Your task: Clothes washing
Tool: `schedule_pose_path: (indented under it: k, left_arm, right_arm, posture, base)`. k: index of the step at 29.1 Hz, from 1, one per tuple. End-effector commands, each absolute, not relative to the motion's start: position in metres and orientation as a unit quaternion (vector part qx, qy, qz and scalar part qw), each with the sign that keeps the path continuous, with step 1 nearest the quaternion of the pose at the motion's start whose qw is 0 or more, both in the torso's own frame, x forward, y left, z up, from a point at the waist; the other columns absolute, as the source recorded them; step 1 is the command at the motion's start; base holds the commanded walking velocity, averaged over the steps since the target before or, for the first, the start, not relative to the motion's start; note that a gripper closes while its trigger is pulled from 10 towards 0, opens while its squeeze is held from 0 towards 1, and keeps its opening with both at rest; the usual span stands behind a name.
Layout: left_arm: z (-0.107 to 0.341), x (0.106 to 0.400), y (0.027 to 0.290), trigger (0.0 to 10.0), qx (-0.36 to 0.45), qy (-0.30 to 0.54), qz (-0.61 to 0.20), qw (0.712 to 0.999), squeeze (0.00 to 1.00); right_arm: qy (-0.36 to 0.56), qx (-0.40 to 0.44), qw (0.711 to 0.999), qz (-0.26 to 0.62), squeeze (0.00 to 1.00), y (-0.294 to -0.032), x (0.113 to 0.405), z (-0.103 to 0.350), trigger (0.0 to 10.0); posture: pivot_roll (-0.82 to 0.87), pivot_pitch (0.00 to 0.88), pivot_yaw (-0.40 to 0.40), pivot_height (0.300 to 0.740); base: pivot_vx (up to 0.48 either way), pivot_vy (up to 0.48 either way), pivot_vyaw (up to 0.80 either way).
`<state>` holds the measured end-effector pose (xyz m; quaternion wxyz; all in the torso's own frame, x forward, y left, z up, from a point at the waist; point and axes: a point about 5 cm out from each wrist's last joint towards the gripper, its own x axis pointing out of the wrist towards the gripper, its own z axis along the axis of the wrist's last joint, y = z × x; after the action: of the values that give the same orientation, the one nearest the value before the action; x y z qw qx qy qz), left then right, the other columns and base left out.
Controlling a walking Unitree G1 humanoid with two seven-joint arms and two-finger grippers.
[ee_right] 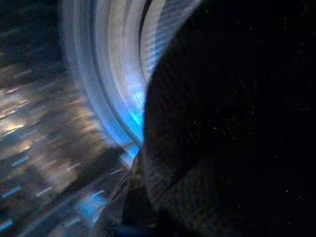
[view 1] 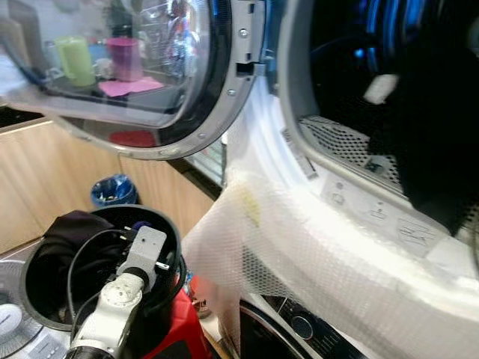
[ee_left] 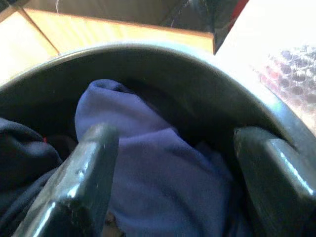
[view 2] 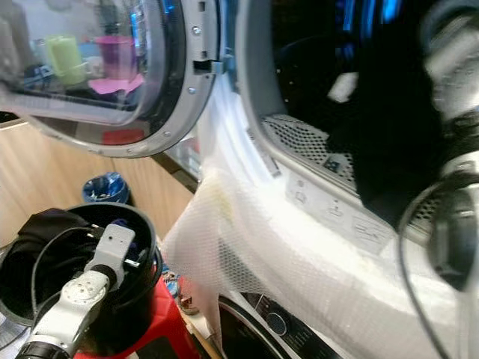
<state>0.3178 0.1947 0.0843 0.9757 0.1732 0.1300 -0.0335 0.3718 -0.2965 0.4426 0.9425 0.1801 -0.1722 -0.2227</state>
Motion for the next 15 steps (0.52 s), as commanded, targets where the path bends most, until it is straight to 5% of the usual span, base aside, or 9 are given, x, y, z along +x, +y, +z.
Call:
schedule_pose_path:
  k: [1, 3, 15]
  left_arm:
    - [0.074, 0.315, 0.186, 10.0, 0.175, 0.150, -0.054, 0.972, 0.00]
    - [0.073, 0.315, 0.185, 10.0, 0.179, 0.156, -0.064, 0.969, 0.00]
    - [0.071, 0.317, 0.177, 10.0, 0.188, 0.165, -0.099, 0.963, 0.00]
  right_arm:
    - [-0.192, 0.166, 0.936, -0.244, 0.00, -0.303, 0.364, 0.457, 10.0]
    - [-0.169, 0.122, 0.947, -0.243, 1.00, -0.304, 0.367, 0.451, 10.0]
    - [-0.121, 0.039, 0.966, -0.223, 1.00, -0.303, 0.373, 0.438, 10.0]
  posture:
    - [0.17, 0.031, -0.087, 0.740]
    - [0.16, 0.034, -0.070, 0.740]
    - [0.12, 0.048, -0.041, 0.740]
  base:
    - [0.000, 0.000, 0.00]
    - [0.000, 0.000, 0.00]
    - [0.000, 0.000, 0.00]
